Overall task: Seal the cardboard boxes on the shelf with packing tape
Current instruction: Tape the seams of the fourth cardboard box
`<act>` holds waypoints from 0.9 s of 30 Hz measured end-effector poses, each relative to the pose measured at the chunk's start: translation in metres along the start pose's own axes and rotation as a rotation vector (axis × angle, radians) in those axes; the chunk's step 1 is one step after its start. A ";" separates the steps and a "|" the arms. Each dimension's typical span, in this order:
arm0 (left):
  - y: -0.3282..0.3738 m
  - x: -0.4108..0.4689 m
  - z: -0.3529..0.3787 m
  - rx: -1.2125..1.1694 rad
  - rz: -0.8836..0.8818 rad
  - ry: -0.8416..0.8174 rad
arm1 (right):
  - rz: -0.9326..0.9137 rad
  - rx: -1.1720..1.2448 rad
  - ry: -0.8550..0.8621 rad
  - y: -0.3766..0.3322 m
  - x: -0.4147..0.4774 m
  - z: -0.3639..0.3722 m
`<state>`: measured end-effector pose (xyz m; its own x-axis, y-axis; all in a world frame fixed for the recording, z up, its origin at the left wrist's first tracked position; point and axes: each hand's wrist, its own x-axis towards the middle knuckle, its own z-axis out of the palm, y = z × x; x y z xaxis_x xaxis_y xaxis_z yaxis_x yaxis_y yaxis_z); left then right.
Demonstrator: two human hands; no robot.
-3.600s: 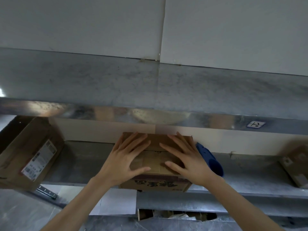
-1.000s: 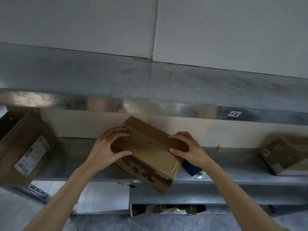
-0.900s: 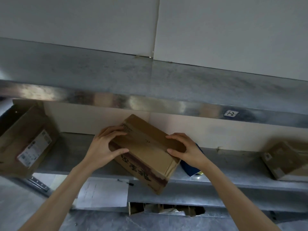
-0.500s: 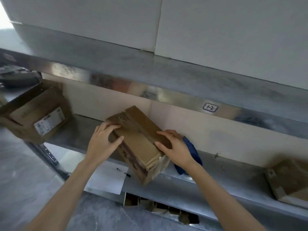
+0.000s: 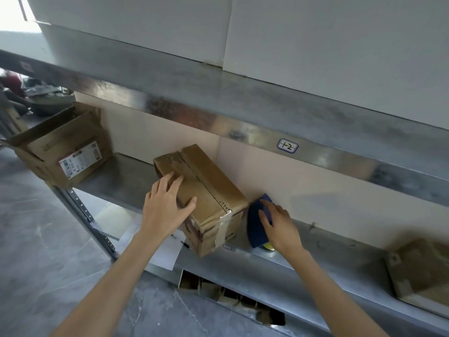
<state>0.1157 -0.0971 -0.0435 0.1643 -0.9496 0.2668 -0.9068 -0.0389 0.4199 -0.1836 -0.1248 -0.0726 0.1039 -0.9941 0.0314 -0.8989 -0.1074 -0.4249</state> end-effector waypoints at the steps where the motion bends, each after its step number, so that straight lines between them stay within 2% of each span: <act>1: 0.000 0.000 0.000 0.002 0.001 0.001 | 0.034 -0.062 -0.015 0.005 -0.002 0.004; 4: -0.002 0.000 0.001 -0.004 0.009 0.003 | 0.106 -0.096 -0.105 0.018 -0.003 0.022; 18: -0.015 0.006 -0.003 -0.125 0.015 -0.019 | 0.231 0.215 -0.267 0.017 0.015 0.045; 22: -0.024 0.010 -0.006 -0.137 0.031 -0.041 | 0.233 0.177 -0.352 0.017 0.020 0.041; 27: -0.035 0.014 -0.009 -0.161 0.038 -0.074 | 0.223 0.212 -0.323 0.013 0.025 0.037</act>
<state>0.1534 -0.1064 -0.0463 0.0970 -0.9699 0.2233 -0.8371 0.0418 0.5454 -0.1771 -0.1504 -0.1113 0.0749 -0.9330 -0.3520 -0.8109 0.1485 -0.5661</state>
